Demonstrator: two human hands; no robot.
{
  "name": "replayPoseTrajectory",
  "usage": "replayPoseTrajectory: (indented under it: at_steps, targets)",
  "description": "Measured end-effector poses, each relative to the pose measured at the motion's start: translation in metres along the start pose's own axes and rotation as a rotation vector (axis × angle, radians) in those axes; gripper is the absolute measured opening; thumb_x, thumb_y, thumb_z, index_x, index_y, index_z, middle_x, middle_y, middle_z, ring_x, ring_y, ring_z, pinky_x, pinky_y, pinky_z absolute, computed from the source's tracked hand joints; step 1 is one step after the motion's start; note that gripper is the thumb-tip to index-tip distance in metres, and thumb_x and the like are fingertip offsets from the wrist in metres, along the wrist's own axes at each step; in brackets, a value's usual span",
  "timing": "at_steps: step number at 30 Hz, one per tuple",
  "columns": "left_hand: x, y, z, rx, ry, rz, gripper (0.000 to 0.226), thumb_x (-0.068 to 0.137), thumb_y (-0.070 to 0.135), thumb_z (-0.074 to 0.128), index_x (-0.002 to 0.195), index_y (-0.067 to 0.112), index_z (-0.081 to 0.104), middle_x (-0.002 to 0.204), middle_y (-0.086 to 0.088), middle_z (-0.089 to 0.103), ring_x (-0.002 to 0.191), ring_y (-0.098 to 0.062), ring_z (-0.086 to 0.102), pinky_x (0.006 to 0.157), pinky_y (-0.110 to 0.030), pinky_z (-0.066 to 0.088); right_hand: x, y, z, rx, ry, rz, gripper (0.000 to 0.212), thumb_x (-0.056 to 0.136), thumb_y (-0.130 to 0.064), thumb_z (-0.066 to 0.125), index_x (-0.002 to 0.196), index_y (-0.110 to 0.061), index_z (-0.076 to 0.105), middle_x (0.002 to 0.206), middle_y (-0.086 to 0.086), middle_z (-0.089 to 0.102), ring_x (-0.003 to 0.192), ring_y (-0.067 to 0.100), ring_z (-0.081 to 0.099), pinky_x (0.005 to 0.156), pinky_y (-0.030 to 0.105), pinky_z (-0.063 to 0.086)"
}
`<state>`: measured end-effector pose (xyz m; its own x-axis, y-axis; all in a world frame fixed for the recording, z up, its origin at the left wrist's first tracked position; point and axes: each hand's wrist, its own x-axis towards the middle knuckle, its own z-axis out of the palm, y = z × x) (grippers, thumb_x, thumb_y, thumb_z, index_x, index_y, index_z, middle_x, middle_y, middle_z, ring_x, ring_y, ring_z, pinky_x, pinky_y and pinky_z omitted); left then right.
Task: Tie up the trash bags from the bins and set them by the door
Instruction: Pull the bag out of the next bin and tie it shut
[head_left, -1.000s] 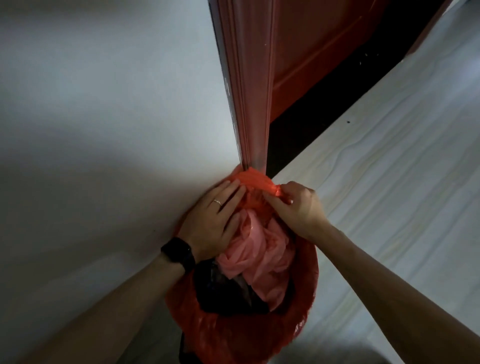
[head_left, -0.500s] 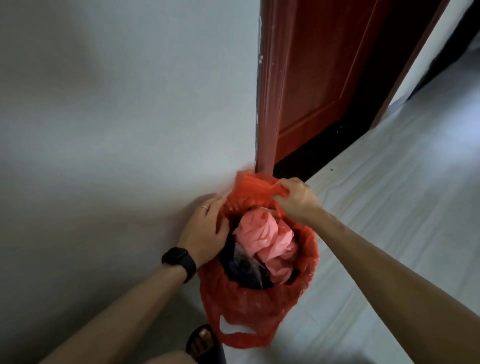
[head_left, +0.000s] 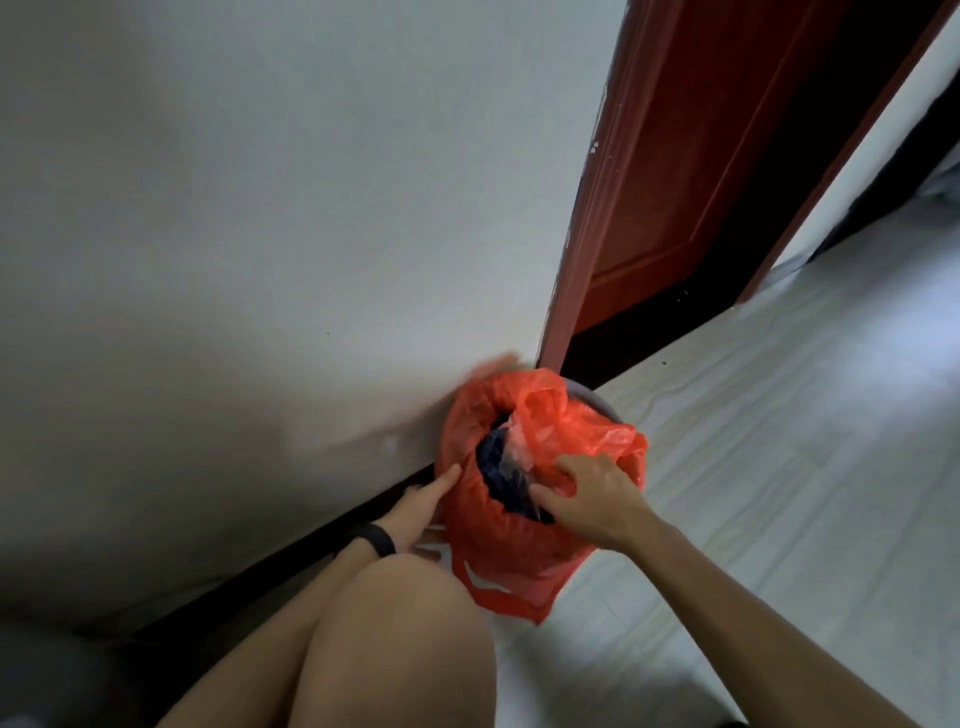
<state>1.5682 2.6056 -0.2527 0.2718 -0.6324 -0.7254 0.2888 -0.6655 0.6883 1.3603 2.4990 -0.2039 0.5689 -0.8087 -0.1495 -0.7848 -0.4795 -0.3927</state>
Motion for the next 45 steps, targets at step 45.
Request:
replayPoseTrajectory:
  at_steps: [45]
  targets:
    - [0.014, 0.034, 0.015, 0.119, 0.049, 0.129, 0.057, 0.098, 0.014, 0.051, 0.145, 0.036, 0.028, 0.138, -0.005, 0.049, 0.106, -0.033, 0.059, 0.055, -0.038, 0.059, 0.047, -0.040, -0.161, 0.958, 0.182, 0.346, 0.027, 0.087, -0.014, 0.058, 0.060, -0.017, 0.056, 0.040, -0.007, 0.048, 0.032, 0.009, 0.039, 0.039, 0.019, 0.030]
